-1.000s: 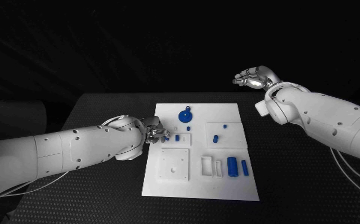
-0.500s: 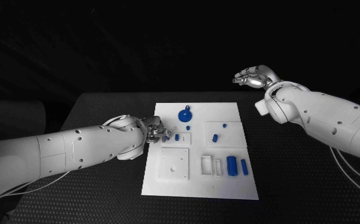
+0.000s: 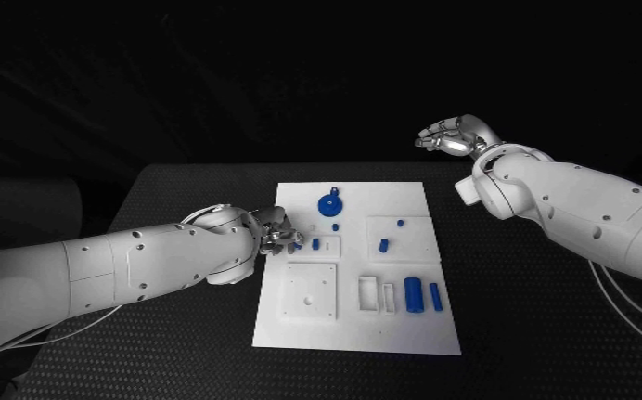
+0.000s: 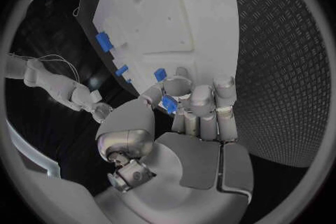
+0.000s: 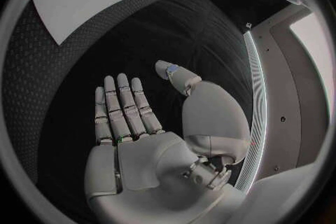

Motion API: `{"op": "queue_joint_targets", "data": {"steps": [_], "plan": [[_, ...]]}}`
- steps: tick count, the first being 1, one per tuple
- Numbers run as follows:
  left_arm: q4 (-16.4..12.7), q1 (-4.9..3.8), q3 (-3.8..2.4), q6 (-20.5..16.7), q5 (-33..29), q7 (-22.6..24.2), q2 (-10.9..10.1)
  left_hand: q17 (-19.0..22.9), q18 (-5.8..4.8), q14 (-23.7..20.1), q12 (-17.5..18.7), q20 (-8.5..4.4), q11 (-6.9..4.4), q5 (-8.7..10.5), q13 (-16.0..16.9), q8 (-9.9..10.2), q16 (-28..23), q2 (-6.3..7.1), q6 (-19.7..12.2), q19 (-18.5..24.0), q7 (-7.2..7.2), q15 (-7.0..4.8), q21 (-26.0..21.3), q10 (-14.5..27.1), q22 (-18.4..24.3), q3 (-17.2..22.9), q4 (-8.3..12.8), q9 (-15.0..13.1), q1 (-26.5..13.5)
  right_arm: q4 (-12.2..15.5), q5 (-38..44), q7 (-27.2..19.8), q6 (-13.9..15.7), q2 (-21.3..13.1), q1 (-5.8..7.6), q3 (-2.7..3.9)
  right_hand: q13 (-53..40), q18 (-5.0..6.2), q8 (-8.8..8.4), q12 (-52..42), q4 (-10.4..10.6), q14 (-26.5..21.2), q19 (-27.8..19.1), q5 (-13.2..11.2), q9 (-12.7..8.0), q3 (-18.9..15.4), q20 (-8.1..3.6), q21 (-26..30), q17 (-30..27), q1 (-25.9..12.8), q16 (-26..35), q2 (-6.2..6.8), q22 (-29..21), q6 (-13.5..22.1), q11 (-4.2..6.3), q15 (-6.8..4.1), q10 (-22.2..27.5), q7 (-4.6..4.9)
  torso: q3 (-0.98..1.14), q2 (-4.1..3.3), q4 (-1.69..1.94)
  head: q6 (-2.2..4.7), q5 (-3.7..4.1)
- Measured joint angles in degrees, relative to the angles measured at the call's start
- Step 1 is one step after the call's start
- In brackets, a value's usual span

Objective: Assemble the parts on the task board

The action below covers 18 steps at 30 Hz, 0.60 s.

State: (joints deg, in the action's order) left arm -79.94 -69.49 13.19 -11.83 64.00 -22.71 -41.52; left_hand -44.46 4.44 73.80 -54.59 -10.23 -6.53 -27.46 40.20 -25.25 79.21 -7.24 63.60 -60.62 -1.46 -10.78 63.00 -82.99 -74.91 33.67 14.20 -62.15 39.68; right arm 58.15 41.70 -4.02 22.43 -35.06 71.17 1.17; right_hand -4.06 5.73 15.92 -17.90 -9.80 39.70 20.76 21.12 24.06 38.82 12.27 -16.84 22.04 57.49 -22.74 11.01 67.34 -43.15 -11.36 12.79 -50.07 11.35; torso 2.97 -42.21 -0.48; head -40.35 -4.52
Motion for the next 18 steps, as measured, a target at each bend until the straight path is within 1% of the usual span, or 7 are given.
{"op": "queue_joint_targets", "data": {"steps": [7, 18], "plan": [[-0.32, 0.21, 0.05, 0.26, 0.12, -0.10, -0.21, 0.06, -0.02, 0.00, -0.21, 0.00, 0.00, -0.23, -0.13, 0.00, 0.00, 0.00, -0.05, 0.00, 0.05, 0.00, 0.22, 0.00, 0.00, -0.01, 0.01, -0.16, 0.00, -0.01, 0.00, 0.00, -0.04, -0.03, 0.00, 0.00, 0.00, 0.00, 0.00, 0.02, 0.00, 0.00, 0.00, -0.03, -0.05, 0.00, 0.00, 0.00, -0.03, 0.00, 0.00, 0.00, 0.05, 0.00, 0.00, 0.00, 0.00, 0.00, 0.00, 0.00, 0.00, -0.08, -0.08], [-0.28, 0.21, 0.01, 0.33, 0.18, -0.11, -0.22, 0.12, -0.02, 0.00, -0.21, 0.00, -0.01, -0.24, -0.19, 0.24, 0.00, 0.00, -0.06, 0.00, 0.06, 0.00, 0.22, 0.00, -0.04, -0.08, 0.08, -0.15, 0.00, 0.00, 0.01, 0.00, -0.08, -0.06, 0.00, 0.00, -0.01, 0.00, 0.00, 0.22, 0.00, 0.00, 0.00, -0.03, -0.05, 0.00, 0.00, 0.00, -0.08, 0.00, 0.00, 0.00, 0.15, 0.00, 0.00, 0.00, 0.00, 0.00, 0.02, 0.01, 0.00, -0.06, -0.10]]}}
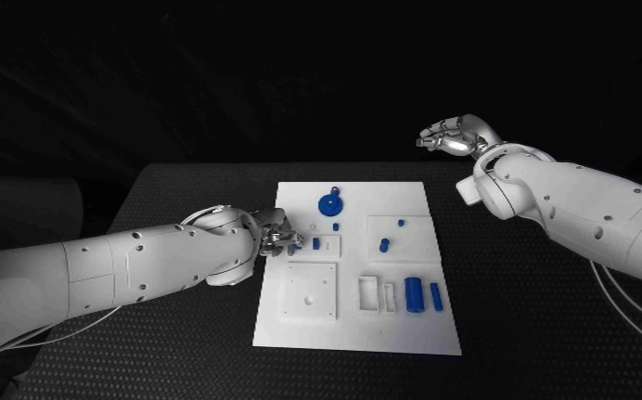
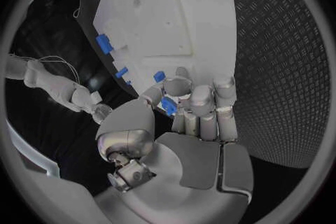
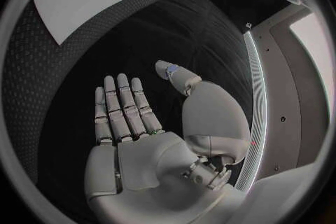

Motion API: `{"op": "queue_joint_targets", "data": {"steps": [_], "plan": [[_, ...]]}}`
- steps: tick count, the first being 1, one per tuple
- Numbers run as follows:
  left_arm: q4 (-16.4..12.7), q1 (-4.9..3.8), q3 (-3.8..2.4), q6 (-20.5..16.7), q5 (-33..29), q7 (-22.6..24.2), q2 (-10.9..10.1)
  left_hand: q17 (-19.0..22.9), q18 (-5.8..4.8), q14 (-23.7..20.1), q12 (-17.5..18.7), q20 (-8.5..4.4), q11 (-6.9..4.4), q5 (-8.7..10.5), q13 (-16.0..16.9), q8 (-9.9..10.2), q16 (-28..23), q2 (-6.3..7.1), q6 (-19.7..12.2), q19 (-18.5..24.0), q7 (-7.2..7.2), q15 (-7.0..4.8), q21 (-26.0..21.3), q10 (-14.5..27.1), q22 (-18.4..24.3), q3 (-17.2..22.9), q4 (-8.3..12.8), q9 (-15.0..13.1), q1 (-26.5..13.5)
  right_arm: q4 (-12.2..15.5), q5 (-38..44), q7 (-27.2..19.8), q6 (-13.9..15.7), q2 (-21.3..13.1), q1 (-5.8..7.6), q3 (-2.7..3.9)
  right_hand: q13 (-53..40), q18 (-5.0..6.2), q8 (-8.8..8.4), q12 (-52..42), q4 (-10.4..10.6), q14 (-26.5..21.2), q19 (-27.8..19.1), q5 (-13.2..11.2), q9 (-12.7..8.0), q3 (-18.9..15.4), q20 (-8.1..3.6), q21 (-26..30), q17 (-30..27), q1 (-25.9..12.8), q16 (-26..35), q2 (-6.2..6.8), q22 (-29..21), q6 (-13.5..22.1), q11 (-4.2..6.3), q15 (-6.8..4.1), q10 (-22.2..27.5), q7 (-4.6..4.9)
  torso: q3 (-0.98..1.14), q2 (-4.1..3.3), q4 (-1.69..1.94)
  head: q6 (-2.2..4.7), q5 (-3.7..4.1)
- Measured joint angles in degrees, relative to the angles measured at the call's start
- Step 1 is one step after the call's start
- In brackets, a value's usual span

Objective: Assemble the parts on the task board

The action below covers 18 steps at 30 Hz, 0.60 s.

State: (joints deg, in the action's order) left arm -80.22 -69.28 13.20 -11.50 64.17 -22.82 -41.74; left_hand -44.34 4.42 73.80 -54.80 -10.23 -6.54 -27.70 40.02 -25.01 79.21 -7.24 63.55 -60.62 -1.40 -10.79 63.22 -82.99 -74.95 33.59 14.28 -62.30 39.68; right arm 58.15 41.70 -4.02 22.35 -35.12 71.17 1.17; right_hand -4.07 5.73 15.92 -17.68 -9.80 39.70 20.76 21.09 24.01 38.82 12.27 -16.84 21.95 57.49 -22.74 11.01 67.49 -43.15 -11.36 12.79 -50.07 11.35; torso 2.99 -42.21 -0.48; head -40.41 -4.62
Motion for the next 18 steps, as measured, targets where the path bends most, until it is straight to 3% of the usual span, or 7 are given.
{"op": "queue_joint_targets", "data": {"steps": [11, 16, 18], "plan": [[0.26, 0.00, -0.02, 0.14, 0.00, 0.03, 0.24, 0.14, 0.00, 0.00, -0.20, 0.00, 0.10, 0.02, -0.15, 0.24, 0.00, 0.00, 0.00, 0.00, 0.00, 0.00, 0.00, 0.10, 0.01, 0.00, 0.01, -0.10, 0.00, 0.02, 0.00, 0.00, -0.03, 0.00, 0.00, 0.00, 0.05, 0.00, 0.00, 0.00, 0.00, 0.00, 0.00, 0.00, 0.01, 0.00, 0.00, 0.00, -0.05, 0.00, 0.00, 0.00, 0.08, 0.00, 0.00, 0.00, 0.00, 0.00, 0.03, 0.00, -0.01, 0.07, 0.02], [0.66, -0.03, -0.03, 0.31, 0.00, -0.05, 0.54, 0.59, 0.00, 0.13, -0.62, 0.00, 0.21, 3.25, -0.78, 2.22, 0.23, 0.72, 0.47, 0.00, 0.21, -0.13, 0.00, 0.21, 0.01, -0.01, 0.01, 0.60, 0.73, 0.03, 0.00, 0.00, -0.03, -0.01, 0.00, 0.00, 0.05, 0.00, 0.00, 0.00, 0.00, 0.00, 0.00, 0.00, -0.04, 0.00, 0.00, 0.00, -0.05, 0.00, 0.00, 0.00, 0.08, 0.00, 0.00, 0.00, 0.00, 0.00, 0.03, 0.01, -0.03, 0.04, 0.03], [0.83, -0.05, -0.05, 0.42, 0.00, -0.07, 0.65, 0.76, 0.04, 0.21, -0.72, 0.00, 0.34, 6.87, -1.04, 3.05, 0.23, 1.19, 1.02, 0.00, 0.17, -0.21, 0.00, 0.34, 0.02, 0.00, -0.01, 1.18, 1.22, 0.05, 0.00, 0.00, -0.04, -0.01, 0.00, 0.00, 0.05, 0.00, 0.00, 0.00, 0.00, 0.00, 0.00, 0.00, -0.04, 0.00, 0.00, 0.00, -0.04, 0.00, 0.00, 0.00, 0.07, 0.00, 0.00, 0.00, 0.00, 0.00, 0.04, 0.01, -0.03, 0.02, 0.03]]}}
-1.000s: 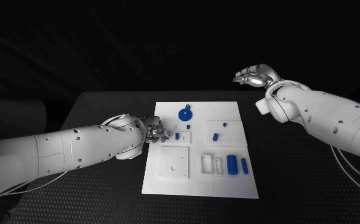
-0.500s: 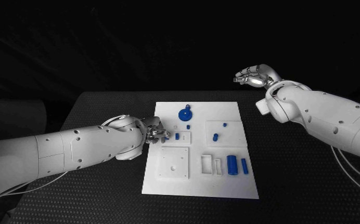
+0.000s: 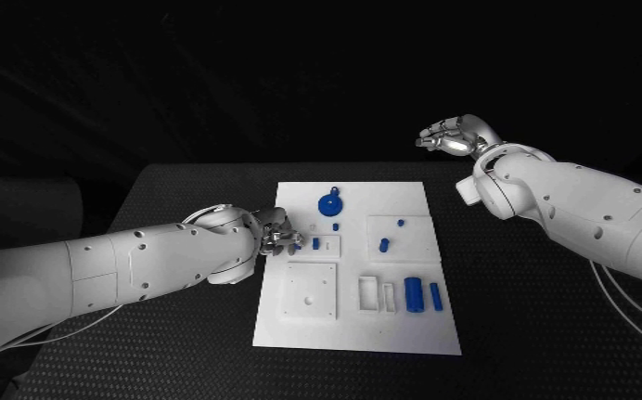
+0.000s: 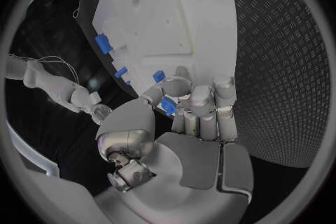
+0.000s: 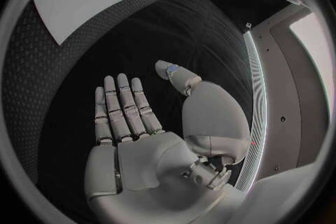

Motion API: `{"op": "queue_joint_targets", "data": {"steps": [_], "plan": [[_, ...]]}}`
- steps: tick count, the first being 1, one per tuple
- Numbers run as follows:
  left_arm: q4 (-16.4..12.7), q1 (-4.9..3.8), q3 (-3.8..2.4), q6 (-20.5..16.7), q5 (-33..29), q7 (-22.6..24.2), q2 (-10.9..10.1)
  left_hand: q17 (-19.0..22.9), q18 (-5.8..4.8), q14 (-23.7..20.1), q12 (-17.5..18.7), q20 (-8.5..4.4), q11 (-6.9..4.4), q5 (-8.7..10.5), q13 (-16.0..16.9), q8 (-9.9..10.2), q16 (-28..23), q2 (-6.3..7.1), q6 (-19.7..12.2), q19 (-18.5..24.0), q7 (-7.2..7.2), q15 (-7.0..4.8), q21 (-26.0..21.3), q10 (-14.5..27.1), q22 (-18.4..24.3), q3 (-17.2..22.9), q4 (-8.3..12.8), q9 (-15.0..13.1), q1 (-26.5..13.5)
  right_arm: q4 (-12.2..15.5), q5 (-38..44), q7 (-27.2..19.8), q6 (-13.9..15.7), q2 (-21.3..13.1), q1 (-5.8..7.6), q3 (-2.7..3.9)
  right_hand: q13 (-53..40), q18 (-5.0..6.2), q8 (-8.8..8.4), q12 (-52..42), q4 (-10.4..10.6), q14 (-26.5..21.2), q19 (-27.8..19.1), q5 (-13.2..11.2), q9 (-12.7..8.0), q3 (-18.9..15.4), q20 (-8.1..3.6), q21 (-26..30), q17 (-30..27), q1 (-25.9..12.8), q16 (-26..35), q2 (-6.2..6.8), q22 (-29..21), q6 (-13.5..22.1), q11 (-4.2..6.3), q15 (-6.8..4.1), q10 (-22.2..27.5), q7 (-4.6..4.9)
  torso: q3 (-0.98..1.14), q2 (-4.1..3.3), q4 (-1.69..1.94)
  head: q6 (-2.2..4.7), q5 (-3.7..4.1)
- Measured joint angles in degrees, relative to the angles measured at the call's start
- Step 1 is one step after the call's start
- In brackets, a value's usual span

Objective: Assemble the parts on the task board

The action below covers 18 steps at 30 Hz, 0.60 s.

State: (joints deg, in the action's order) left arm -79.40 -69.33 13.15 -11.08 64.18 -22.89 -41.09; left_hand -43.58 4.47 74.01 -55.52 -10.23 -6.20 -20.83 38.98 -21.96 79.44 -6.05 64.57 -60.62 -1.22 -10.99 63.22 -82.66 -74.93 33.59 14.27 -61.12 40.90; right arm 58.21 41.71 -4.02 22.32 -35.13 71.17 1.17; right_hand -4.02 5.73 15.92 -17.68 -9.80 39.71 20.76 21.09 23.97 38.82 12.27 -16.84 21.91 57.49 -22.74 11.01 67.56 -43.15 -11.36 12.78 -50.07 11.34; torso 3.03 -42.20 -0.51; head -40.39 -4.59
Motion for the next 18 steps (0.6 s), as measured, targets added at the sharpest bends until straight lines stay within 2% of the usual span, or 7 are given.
{"op": "queue_joint_targets", "data": {"steps": [1, 3, 6, 15, 18], "plan": [[0.11, -0.01, 0.00, 0.07, 0.00, -0.02, 0.08, 0.12, 0.11, 0.00, -0.17, 0.00, 0.07, 1.38, -0.17, 0.38, 0.00, 0.17, 0.36, 0.00, 0.16, 0.00, 0.00, 0.07, 0.00, 0.00, -0.18, 0.34, 0.27, 0.01, 0.00, 0.00, 0.00, 0.00, 0.00, 0.00, 0.00, 0.00, 0.00, 0.00, 0.00, 0.00, 0.00, 0.00, 0.00, 0.00, 0.00, 0.00, 0.00, 0.00, 0.00, 0.00, 0.01, 0.00, 0.00, 0.00, 0.00, 0.00, 0.00, 0.00, 0.00, -0.01, 0.00], [0.38, -0.01, -0.01, 0.25, 0.00, -0.04, 0.28, 0.23, 0.47, 0.00, -0.17, 0.00, 0.16, 2.20, -0.34, 0.67, 0.22, 0.17, 0.71, 0.00, 0.49, 0.00, 0.00, 0.16, 0.00, 0.03, -0.67, 0.62, 0.27, 0.01, 0.00, 0.00, -0.01, 0.00, 0.00, 0.00, 0.00, 0.00, 0.00, 0.00, 0.00, 0.00, 0.00, 0.00, 0.00, 0.00, 0.00, 0.00, 0.00, 0.00, 0.00, 0.00, 0.06, 0.00, 0.00, 0.00, 0.00, 0.00, -0.01, 0.00, 0.00, -0.01, 0.02], [0.75, -0.02, -0.02, 0.50, 0.00, -0.05, 0.54, 0.31, 0.81, 0.19, -0.17, 0.00, 0.17, 2.27, -0.44, 0.65, 0.22, 0.48, 1.04, 0.00, 0.74, -0.19, 0.00, 0.17, 0.01, 0.01, -0.71, 0.78, 0.56, 0.02, 0.00, 0.00, -0.02, 0.00, 0.00, 0.00, 0.00, 0.00, 0.00, 0.00, 0.00, 0.00, 0.00, 0.00, 0.00, 0.00, 0.00, 0.00, -0.06, 0.00, 0.00, 0.00, 0.06, 0.00, 0.00, 0.00, 0.00, 0.00, -0.01, 0.00, -0.02, -0.01, 0.04], [1.00, -0.13, -0.09, 1.21, 0.00, -0.06, 0.69, 0.39, 0.85, 0.20, -0.39, 0.00, 0.15, 2.70, -0.58, 1.18, 0.22, 0.49, 1.44, 0.00, 0.65, -0.20, 0.00, 0.15, 0.01, 0.04, -1.00, 1.14, 0.55, 0.03, 0.00, 0.02, -0.08, -0.10, 0.00, 0.00, -0.01, 0.00, 0.00, 0.00, 0.16, 0.00, 0.00, 0.00, 0.01, -0.16, 0.00, 0.00, -0.05, 0.00, 0.00, 0.00, 0.12, 0.00, 0.00, 0.00, 0.00, 0.00, -0.01, 0.00, -0.03, -0.03, 0.27], [1.05, -0.14, -0.10, 1.29, 0.00, -0.10, 0.72, 0.54, 0.85, 0.20, -0.39, 0.00, 0.15, 3.01, -0.80, 1.42, 0.22, 1.46, 1.55, 0.00, 0.75, -0.20, 0.00, 0.15, 0.01, 0.04, -1.00, 1.27, 0.81, 0.05, 0.00, 0.02, -0.11, -0.09, 0.00, 0.00, -0.01, 0.00, 0.00, 0.00, 0.16, -0.19, 0.00, 0.00, 0.01, -0.16, 0.00, 0.00, -0.12, 0.00, 0.00, 0.00, 0.14, 0.00, 0.00, 0.19, 0.00, 0.00, -0.02, 0.00, -0.03, -0.04, 0.32]]}}
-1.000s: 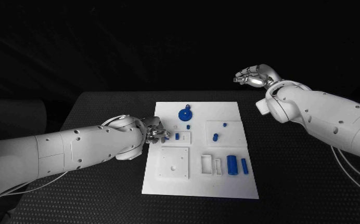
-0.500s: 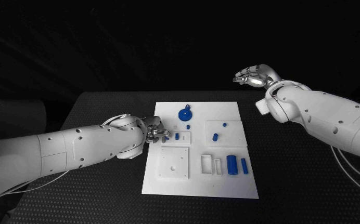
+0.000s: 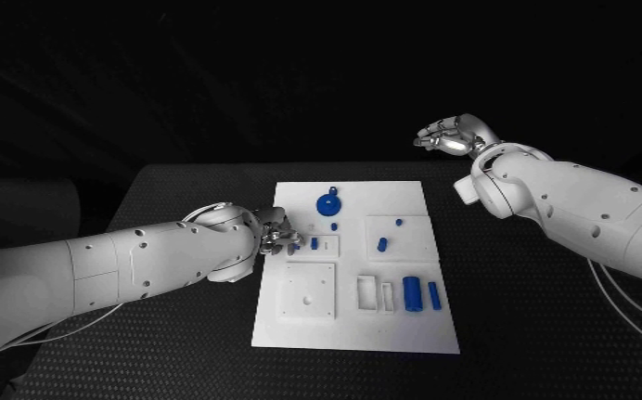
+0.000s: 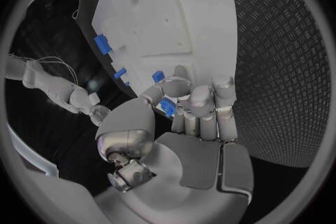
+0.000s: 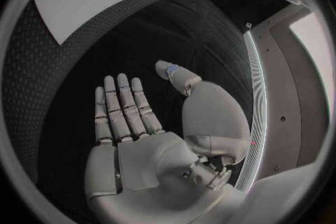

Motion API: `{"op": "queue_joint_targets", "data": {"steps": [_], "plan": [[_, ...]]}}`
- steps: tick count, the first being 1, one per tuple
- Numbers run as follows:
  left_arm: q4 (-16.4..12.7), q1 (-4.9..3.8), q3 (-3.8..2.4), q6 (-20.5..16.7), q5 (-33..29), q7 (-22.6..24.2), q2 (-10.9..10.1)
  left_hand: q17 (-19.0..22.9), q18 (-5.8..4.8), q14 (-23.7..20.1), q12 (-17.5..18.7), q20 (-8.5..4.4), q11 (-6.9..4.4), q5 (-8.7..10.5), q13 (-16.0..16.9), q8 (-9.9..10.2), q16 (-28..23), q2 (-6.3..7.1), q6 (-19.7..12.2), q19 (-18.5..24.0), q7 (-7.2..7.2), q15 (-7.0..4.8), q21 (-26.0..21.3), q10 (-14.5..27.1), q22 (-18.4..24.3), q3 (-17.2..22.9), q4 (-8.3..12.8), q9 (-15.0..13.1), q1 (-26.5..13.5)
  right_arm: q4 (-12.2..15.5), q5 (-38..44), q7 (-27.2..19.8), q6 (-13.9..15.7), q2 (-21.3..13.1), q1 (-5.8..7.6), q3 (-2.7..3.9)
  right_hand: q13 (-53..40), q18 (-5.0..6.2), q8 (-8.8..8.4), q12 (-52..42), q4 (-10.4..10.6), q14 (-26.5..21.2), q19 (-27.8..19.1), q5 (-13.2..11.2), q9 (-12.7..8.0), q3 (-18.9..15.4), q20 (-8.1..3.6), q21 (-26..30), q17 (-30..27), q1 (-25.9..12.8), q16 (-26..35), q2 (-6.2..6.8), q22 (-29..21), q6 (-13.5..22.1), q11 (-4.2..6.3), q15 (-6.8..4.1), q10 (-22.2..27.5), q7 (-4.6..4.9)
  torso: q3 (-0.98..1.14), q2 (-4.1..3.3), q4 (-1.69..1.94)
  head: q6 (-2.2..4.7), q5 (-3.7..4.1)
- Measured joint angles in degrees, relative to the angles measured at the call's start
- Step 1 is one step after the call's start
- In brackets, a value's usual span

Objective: Assemble the parts on the task board

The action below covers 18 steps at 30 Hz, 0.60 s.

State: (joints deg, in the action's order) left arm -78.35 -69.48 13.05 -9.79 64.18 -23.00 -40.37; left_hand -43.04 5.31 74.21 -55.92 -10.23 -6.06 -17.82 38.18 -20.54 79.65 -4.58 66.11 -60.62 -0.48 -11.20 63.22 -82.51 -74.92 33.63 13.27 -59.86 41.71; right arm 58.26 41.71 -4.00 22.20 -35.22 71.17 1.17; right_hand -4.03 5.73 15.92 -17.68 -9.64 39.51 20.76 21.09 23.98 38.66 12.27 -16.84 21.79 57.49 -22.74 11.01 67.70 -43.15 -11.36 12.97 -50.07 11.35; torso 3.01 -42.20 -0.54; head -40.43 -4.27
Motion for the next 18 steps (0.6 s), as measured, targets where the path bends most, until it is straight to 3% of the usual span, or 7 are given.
{"op": "queue_joint_targets", "data": {"steps": [4, 11, 12, 14, 18], "plan": [[0.06, -0.01, -0.01, 0.10, 0.00, -0.05, -0.02, 0.24, 0.07, 0.30, -0.39, 0.00, -0.08, 0.35, -0.36, 0.62, 0.26, 1.53, 0.31, 0.00, 0.31, -0.31, 0.00, -0.08, 0.00, -0.30, -0.49, 0.32, -0.03, 0.03, 0.00, 0.00, -0.05, 0.00, 0.00, 0.00, 0.00, 0.00, 0.00, 0.00, 0.00, -0.02, 0.00, 0.00, -0.06, 0.00, 0.00, 0.22, 0.00, 0.00, 0.00, 0.00, 0.05, 0.00, 0.00, 0.01, 0.00, 0.00, -0.02, 0.00, 0.02, 0.00, 0.01], [0.12, 0.00, -0.01, 0.14, 0.00, -0.13, -0.06, 0.52, 0.48, 0.29, -0.39, 0.00, -0.07, 1.03, -0.77, 0.96, 0.26, 3.02, 1.06, 0.00, 0.62, -0.92, 0.00, -0.07, 0.01, -0.70, -1.57, 0.60, -0.50, -0.04, 0.00, 0.01, -0.14, 0.11, 0.00, 0.00, 0.00, 0.00, 0.00, 0.00, 0.00, -0.02, -0.22, 0.00, -0.05, 0.00, -0.19, 0.22, -0.06, 0.00, 0.00, 0.00, 0.12, 0.00, 0.00, 0.01, 0.00, 0.00, -0.02, -0.01, 0.03, 0.01, 0.02], [0.16, 0.00, -0.01, 0.14, -0.01, -0.17, -0.07, 0.56, 0.48, 0.22, -0.47, 0.00, -0.07, 1.52, -0.87, 1.10, 0.26, 3.31, 1.37, 0.00, 0.91, -1.00, 0.00, -0.07, 0.01, -0.82, -1.86, 0.69, -0.53, -0.05, 0.00, 0.01, -0.16, 0.14, 0.00, 0.00, 0.00, 0.01, 0.00, 0.00, 0.00, -0.02, -0.33, 0.00, -0.05, 0.00, -0.07, 0.22, -0.06, 0.00, 0.00, 0.00, 0.12, 0.00, 0.00, 0.02, 0.00, 0.00, -0.02, -0.01, 0.03, -0.02, 0.02], [0.27, 0.09, 0.08, 0.17, -0.01, -0.29, -0.07, 0.71, 0.51, 0.01, -0.71, 0.00, -0.74, 4.44, -1.09, 1.73, 0.26, 4.13, 2.68, 0.00, 1.82, -1.22, 0.00, 1.43, 0.01, -0.91, -2.60, 0.73, -0.77, -0.07, 0.00, 0.01, -0.19, 0.17, 0.00, 0.00, 0.00, 0.00, 0.00, 0.00, 0.00, -0.02, -0.42, 0.00, -0.05, 0.00, 0.01, 0.22, -0.12, 0.00, 0.00, 0.00, 0.18, 0.00, 0.00, 0.01, 0.00, 0.00, -0.02, -0.01, 0.03, -0.05, 0.02], [0.27, 0.09, 0.07, 0.20, -0.03, -0.38, -0.11, 0.89, 0.51, -0.21, -0.81, 0.00, -1.09, 6.99, -1.39, 1.92, 0.51, 5.10, 2.52, 0.00, 1.65, -1.47, 0.00, 2.14, 0.01, -0.95, -3.57, 0.69, -0.73, -0.08, 0.00, 0.01, -0.26, 0.21, -0.01, 0.00, 0.00, 0.00, 0.00, 0.00, 0.00, -0.02, -0.41, 0.00, -0.05, 0.00, 0.01, 0.22, -0.13, 0.00, 0.00, 0.00, 0.19, 0.00, 0.00, 0.01, 0.00, 0.00, -0.02, -0.01, 0.04, -0.10, 0.02]]}}
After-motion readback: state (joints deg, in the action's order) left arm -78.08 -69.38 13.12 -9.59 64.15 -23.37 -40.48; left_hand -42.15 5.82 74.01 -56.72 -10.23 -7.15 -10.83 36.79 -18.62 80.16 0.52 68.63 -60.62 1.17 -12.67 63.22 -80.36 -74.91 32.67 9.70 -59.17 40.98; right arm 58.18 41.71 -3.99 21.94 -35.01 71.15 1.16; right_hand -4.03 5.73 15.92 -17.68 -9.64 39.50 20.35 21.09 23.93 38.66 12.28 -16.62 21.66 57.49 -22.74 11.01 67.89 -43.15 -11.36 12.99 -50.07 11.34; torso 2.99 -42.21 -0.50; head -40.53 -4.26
